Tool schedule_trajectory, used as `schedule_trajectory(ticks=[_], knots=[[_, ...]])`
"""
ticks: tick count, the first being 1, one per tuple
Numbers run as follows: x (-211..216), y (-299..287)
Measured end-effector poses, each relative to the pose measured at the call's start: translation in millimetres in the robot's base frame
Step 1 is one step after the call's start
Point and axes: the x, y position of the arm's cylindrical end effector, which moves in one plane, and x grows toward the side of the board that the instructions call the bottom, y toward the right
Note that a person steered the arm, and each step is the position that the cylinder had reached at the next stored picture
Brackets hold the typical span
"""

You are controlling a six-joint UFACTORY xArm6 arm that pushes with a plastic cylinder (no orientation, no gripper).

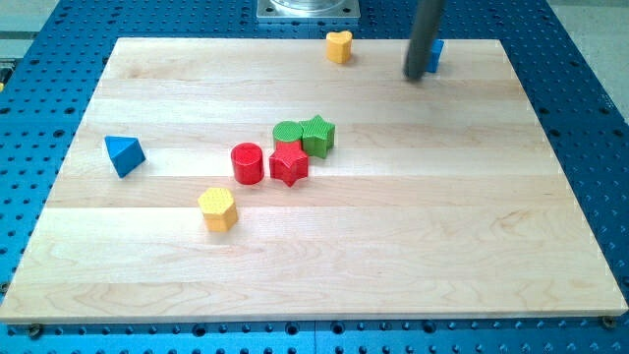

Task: Move the yellow heart into the blue cube

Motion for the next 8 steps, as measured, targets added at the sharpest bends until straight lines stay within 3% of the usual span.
schedule_trajectory(ticks=[1, 2, 3, 4, 5, 6, 8], knots=[[-36, 31], [-37, 47], [4, -28], [3, -133], [-53, -159], [-74, -96], [-59, 54]])
